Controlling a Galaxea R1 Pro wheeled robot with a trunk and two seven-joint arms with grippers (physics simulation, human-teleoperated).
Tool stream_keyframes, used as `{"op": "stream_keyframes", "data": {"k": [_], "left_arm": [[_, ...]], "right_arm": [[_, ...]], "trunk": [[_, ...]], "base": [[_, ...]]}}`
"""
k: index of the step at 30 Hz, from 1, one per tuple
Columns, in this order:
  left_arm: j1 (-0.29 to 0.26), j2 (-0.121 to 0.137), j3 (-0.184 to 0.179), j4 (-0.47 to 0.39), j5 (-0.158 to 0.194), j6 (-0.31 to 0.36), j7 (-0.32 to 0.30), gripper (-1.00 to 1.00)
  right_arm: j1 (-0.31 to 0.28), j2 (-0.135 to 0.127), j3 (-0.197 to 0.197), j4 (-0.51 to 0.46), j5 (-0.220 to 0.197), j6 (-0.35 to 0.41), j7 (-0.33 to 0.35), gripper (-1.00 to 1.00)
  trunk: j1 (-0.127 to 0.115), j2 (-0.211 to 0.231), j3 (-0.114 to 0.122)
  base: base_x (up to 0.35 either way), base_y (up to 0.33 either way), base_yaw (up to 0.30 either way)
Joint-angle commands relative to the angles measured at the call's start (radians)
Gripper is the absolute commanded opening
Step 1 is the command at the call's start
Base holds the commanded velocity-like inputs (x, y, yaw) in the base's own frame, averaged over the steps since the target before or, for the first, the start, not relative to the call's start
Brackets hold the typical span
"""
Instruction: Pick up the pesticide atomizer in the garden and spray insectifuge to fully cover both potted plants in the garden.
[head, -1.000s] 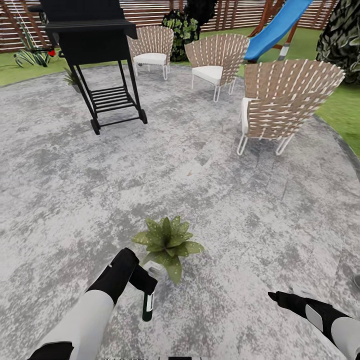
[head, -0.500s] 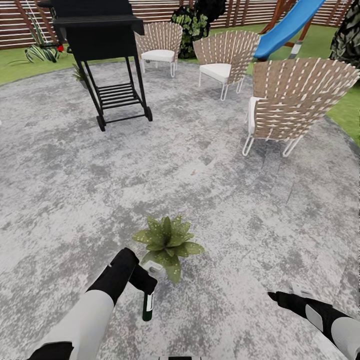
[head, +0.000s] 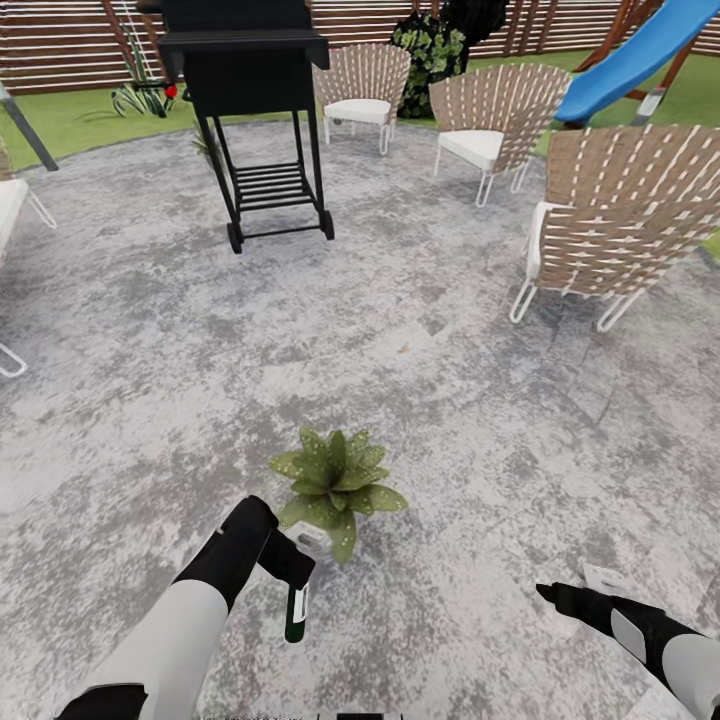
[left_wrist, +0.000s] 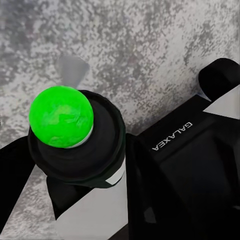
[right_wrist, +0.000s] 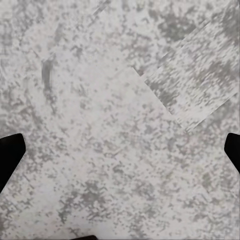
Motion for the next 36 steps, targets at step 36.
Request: {"op": "stream_keyframes", "data": {"k": [36], "left_arm": [[-0.004,-0.001,-0.231,0.004,-0.022,0.111,-0.015,-1.00]], "right_arm": [[0.000,-0.001,0.007,-0.002,-0.011,0.005,0.002,1.00]], "trunk": [[0.000,0.000,-0.001]], "base": [[-0.009,-0.004,0.080]]}}
